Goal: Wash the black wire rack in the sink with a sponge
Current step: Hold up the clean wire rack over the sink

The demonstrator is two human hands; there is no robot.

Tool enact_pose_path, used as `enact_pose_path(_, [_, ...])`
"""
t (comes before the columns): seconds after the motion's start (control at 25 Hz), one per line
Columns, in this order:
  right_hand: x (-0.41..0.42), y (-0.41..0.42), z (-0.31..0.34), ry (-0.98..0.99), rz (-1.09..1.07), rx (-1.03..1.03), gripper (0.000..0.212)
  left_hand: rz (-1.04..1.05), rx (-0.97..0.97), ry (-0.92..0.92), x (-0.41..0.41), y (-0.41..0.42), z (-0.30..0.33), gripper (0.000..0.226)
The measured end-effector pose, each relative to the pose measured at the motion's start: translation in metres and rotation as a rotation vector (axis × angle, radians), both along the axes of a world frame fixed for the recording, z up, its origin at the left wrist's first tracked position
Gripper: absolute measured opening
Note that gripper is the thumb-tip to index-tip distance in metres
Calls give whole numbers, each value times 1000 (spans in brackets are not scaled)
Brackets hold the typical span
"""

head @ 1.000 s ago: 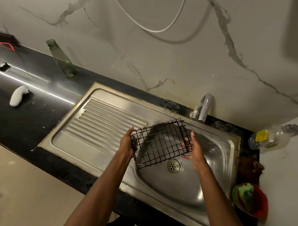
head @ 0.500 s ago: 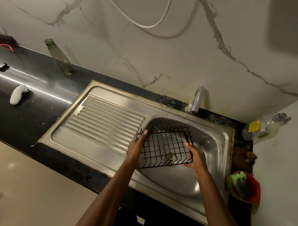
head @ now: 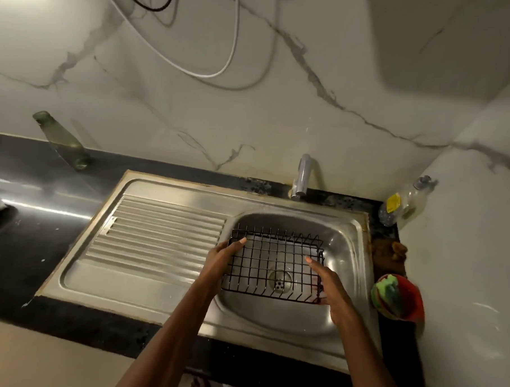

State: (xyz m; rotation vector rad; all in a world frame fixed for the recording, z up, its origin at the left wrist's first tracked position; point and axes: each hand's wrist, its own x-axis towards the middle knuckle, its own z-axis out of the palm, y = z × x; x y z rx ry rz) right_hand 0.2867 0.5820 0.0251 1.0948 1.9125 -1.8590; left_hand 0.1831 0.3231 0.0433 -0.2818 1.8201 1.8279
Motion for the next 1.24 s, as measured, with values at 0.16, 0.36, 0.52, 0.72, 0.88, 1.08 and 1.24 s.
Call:
enact_pose_path(0.16, [9,-18,7,42,-169,89,76,-49,62,-29,-4,-9,1,56])
enact_pose_path(0.36, [19,-29,16,125,-273,134,77,-85,126,-29,-8,-15,2,36])
enact_pose_path(0.52, [18,-38,17,96,-352,86,75,-96,141,-76,-10,-14,1,41])
enact_pose_path(0.72, [16,-39,19,200,-469,93,72,-89,102,0,-12,-3,-7,68])
enact_pose_path(0.88, [23,-45,11,127,-528,53,80,-74,18,-20,2,4,-15,89])
enact_pose_path(1.08, [23,-35,17,273,-541,85,55,-59,82,-56,-4,-4,-27,96])
enact_pose_path(1.24, [14,-38,16,168,-504,81,47,-106,-2,-14,3,-4,-26,94])
